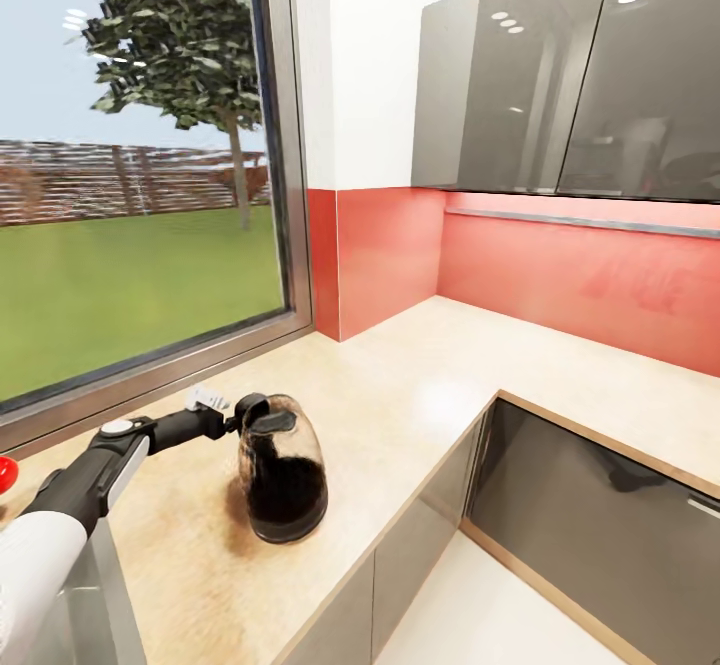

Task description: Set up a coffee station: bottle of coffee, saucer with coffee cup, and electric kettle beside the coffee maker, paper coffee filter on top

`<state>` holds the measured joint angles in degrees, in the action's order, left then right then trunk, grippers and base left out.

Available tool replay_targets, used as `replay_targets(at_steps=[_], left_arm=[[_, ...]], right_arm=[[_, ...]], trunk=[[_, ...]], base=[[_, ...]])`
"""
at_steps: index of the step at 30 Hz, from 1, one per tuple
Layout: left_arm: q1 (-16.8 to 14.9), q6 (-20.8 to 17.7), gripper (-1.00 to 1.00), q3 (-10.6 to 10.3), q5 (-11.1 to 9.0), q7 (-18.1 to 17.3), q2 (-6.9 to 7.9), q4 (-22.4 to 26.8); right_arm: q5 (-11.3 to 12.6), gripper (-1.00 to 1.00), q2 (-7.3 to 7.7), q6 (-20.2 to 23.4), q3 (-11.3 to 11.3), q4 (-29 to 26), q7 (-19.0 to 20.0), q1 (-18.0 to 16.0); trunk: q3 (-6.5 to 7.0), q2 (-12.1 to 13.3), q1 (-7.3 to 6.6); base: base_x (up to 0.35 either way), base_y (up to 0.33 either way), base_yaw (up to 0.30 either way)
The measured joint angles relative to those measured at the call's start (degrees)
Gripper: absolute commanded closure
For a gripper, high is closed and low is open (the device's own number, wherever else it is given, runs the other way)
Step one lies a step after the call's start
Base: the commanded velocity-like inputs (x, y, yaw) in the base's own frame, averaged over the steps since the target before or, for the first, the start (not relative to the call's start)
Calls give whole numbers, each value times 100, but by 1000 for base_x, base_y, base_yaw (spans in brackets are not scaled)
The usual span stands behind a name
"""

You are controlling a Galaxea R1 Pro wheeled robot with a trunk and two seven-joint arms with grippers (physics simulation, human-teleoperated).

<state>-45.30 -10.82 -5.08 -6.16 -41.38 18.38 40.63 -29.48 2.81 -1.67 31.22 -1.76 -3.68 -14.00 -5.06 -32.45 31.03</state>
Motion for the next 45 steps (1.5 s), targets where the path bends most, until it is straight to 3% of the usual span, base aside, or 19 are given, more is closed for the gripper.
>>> replay_targets(at_steps=[2,3,10,34,38,40,45], left_arm=[[0,-15,-100,2,7,4,-46,-5],[-2,-34,100,-14,-4,2,-95,-9],[-12,-67,100,-41,-31,112,-242,-111],[-32,-77,100,-1,23,149,-245,7],[-71,-342,100,1,12,153,-246,384],[-72,-837,100,8,-6,150,-241,887],[-83,-1147,100,11,25,157,-225,1392]], right_arm=[[0,-100,0,0,-1,0,0,0],[0,-100,0,0,0,0,0,0],[0,-100,0,0,3,0,0,0],[2,-100,-8,0,-3,0,5,0],[16,-100,-22,-10,2,-8,15,0],[24,-100,-31,-15,8,-9,22,0],[26,-100,-118,-16,11,-9,28,0]], trunk=[[0,0,0],[0,0,0],[1,-1,0],[0,0,0],[0,0,0],[1,-1,0],[0,0,0]], base=[[0,0,0],[0,0,0],[0,0,0],[0,0,0],[0,0,0],[0,0,0],[0,0,0]])
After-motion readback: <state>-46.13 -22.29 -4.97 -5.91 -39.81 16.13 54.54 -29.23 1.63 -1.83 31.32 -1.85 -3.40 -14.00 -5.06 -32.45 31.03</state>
